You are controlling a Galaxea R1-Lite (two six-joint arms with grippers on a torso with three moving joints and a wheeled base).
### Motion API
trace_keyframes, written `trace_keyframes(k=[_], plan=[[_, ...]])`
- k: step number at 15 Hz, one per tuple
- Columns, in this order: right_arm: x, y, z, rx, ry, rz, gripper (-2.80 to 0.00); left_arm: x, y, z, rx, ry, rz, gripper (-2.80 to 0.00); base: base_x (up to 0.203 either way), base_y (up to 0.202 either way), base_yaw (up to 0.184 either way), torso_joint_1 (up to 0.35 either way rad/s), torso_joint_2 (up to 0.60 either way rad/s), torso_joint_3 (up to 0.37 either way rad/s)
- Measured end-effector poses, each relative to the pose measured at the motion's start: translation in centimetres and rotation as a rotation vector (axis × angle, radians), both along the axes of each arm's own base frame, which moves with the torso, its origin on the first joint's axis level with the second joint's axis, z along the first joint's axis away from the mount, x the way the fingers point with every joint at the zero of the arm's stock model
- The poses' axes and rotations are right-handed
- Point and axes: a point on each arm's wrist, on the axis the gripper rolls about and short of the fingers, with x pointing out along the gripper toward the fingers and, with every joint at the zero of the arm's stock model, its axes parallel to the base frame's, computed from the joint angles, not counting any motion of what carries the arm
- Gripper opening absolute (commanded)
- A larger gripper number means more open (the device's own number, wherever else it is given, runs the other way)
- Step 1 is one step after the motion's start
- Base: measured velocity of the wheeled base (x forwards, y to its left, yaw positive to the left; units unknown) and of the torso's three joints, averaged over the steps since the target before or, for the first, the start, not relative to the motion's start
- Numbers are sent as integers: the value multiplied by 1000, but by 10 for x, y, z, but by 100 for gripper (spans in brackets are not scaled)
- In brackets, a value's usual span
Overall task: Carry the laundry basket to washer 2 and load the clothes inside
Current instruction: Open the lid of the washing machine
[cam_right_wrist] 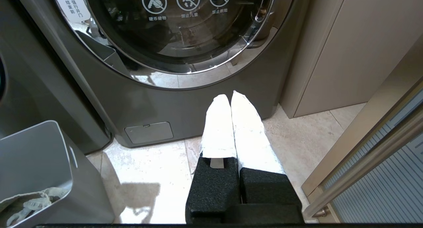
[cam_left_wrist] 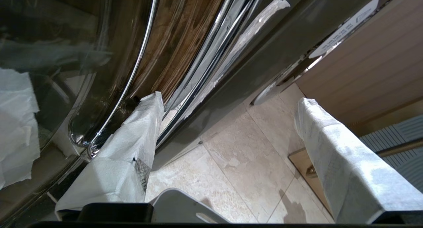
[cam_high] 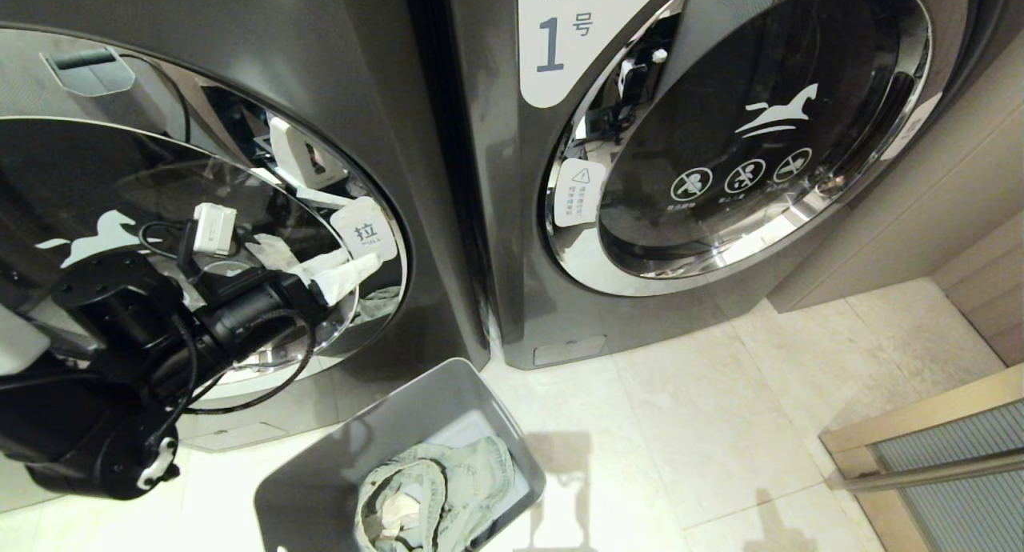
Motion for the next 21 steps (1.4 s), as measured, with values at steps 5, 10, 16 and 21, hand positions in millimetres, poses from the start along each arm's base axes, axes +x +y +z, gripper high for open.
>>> trace_keyframes(k=[5,10,16,21], plan=[[0,0,0,0,0,0,-280,6,-12,3,-9,-21,-9,0,0,0,0,0,0,0],[0,0,0,0,0,1,-280,18,-15,2,-9,-33,-19,0,0,0,0,0,0,0],[0,0,0,0,0,0,-280,21,-20,-1,-10,-29,-31,0,0,0,0,0,0,0],[0,0,0,0,0,1,-280,22,-23,-2,-19,-23,-17,-280,0,0,0,0,0,0]])
